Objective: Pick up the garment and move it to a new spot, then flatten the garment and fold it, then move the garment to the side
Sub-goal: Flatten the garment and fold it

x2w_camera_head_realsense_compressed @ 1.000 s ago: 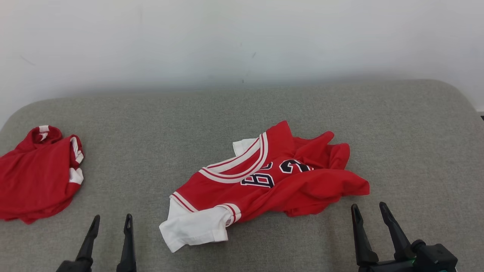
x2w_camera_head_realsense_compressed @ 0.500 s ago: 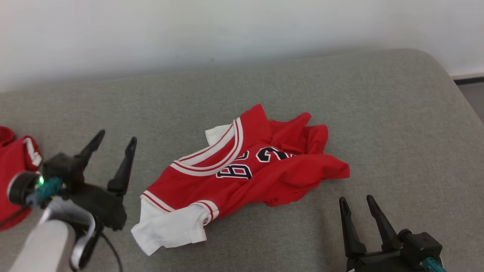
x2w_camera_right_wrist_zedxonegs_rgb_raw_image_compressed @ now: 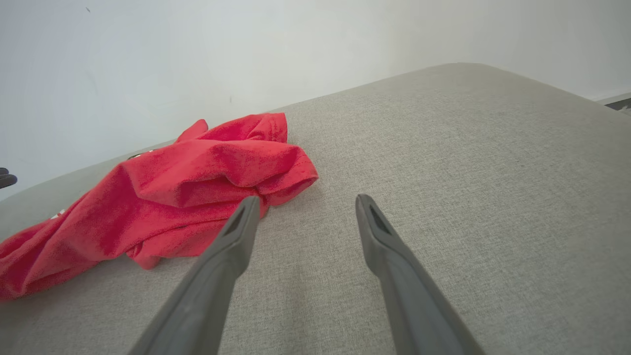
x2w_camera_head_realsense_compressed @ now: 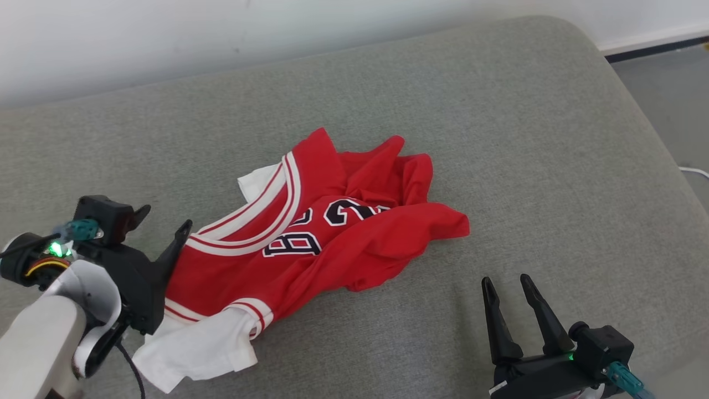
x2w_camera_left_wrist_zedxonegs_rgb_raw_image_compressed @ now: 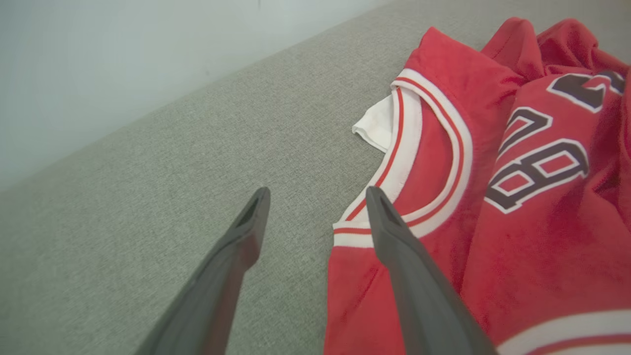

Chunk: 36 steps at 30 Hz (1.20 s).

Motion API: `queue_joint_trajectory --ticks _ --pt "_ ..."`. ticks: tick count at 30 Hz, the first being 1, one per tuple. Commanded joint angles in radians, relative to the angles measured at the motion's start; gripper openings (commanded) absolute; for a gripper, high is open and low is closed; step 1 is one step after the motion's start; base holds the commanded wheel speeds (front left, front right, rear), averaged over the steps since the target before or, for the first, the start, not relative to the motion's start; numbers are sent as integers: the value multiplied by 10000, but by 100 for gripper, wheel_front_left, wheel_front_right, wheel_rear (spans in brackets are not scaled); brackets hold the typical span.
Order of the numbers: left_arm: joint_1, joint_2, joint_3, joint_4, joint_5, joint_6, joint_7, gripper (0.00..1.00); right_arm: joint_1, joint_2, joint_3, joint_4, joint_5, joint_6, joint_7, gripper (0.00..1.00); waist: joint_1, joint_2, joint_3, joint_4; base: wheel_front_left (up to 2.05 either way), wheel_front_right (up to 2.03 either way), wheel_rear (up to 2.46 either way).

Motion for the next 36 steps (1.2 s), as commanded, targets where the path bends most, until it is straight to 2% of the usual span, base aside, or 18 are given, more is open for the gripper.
queue_joint_trajectory --ticks 1,10,14,15,16,20,25,29,36 --pt "-155 9 -71 65 -163 23 108 100 -106 14 13 18 84 -22 -6 100 -1 -1 198 -228 0 0 0" --pt "-765 361 -1506 892 -540 23 1082 100 -218 15 114 156 201 -22 -6 100 -1 -1 378 -497 0 0 0" --pt "-899 172 -1838 1386 -941 23 1362 100 -261 13 95 173 235 -22 -6 100 -1 -1 412 -523 0 0 0" --pt "-889 109 -1983 1435 -982 21 1431 12 -265 13 66 174 230 -22 -6 100 -1 -1 402 -508 0 0 0" --pt "-922 76 -2084 1474 -970 17 1453 0 -263 11 37 173 219 -22 -6 100 -1 -1 387 -479 0 0 0" --pt "-1220 -24 -2173 1578 -899 24 851 0 -213 13 -106 92 114 -22 -6 100 -1 -1 259 -198 0 0 0" --pt "-1590 -219 -1842 1520 -720 140 -520 0 -43 10 -370 1 -77 -22 -6 100 -1 -1 -20 502 0 0 0" --pt "-1679 -286 -1451 1320 -549 596 -1678 0 37 11 -589 -36 -242 -22 -8 100 -1 -1 -190 1165 0 0 0" --pt "-801 -11 -1028 1387 -901 1141 -2372 0 39 11 -885 23 -463 -22 -6 100 -1 -1 -324 1824 0 0 0"
